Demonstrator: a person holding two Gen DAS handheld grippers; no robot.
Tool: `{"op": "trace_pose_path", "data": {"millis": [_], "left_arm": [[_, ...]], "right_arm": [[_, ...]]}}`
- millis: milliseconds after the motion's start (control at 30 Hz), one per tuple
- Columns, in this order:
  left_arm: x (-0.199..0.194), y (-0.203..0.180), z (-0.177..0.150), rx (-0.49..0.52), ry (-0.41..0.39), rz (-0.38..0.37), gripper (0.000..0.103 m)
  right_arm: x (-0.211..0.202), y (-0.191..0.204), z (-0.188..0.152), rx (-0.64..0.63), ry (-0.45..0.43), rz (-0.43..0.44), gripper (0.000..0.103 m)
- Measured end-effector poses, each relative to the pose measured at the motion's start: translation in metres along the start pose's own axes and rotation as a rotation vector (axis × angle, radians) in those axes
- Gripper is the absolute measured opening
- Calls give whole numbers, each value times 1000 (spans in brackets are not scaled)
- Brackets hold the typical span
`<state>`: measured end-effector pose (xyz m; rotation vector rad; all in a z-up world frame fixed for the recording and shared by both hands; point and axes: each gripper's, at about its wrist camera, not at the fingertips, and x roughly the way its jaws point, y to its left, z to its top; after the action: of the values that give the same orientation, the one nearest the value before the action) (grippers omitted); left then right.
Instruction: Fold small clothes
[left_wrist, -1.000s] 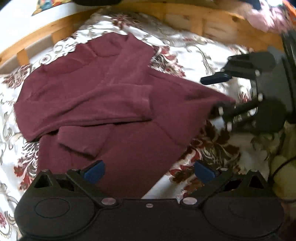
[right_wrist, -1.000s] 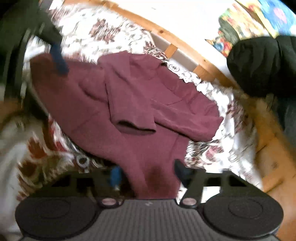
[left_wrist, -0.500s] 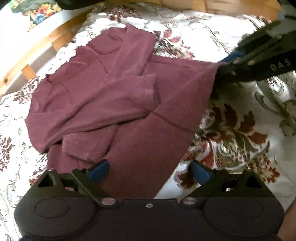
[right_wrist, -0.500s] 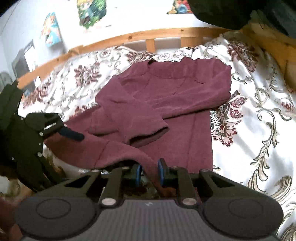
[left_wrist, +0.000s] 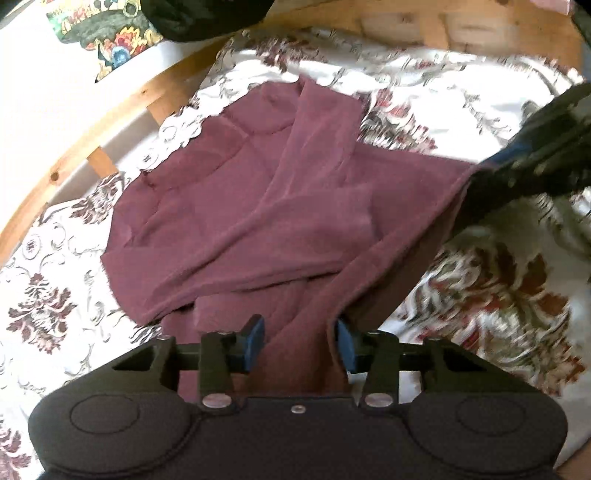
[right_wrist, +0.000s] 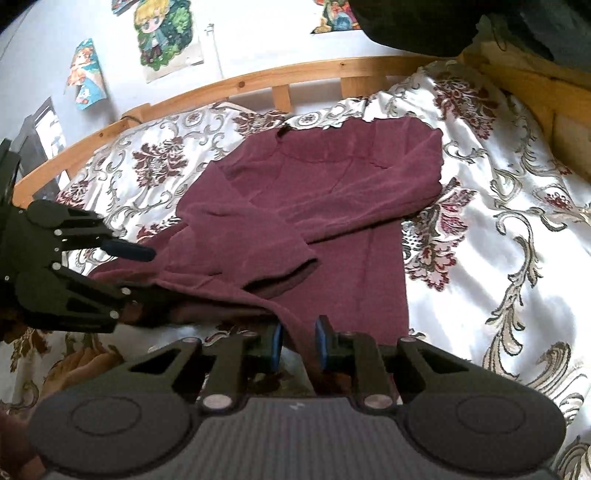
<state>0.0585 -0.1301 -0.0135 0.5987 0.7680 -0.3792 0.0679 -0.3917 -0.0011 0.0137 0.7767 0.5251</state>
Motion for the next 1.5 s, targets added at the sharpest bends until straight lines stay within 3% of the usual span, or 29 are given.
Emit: {"op": "trace_pose_path", "data": {"millis": [100, 200, 267, 400, 500, 633, 733, 800, 1033, 1300, 1500], "left_arm": [[7, 10, -6, -43, 49, 21, 45], [9, 22, -11, -126, 72, -35, 46], [6, 21, -15, -140, 54, -65, 53], [-3, 2, -14, -66, -26, -111, 71], [0, -21, -3, 10, -69, -144, 78], [17, -48, 14, 89, -86, -78, 78], [37, -52, 21, 73, -33, 11, 72], [41, -47, 21, 50, -18, 34, 66], [21, -28, -7, 86, 3, 152, 51], [4, 22, -47, -40, 57, 206, 51], [-8, 21, -60, 5, 39, 223, 50]], "right_arm": [[1, -3, -1, 25, 3, -1, 22], [3, -7, -1, 47, 3, 1, 22], [4, -10, -1, 76, -5, 8, 22], [3, -17, 0, 155, -29, 37, 22], [2, -19, 1, 175, -41, 47, 22], [3, -18, 0, 178, -41, 52, 22], [1, -18, -1, 186, -50, 54, 22], [-2, -20, -3, 192, -61, 50, 17], [-4, -22, -1, 198, -74, 38, 13], [-1, -15, -1, 152, -61, 31, 13], [4, -3, -5, 49, -3, -7, 16]]}}
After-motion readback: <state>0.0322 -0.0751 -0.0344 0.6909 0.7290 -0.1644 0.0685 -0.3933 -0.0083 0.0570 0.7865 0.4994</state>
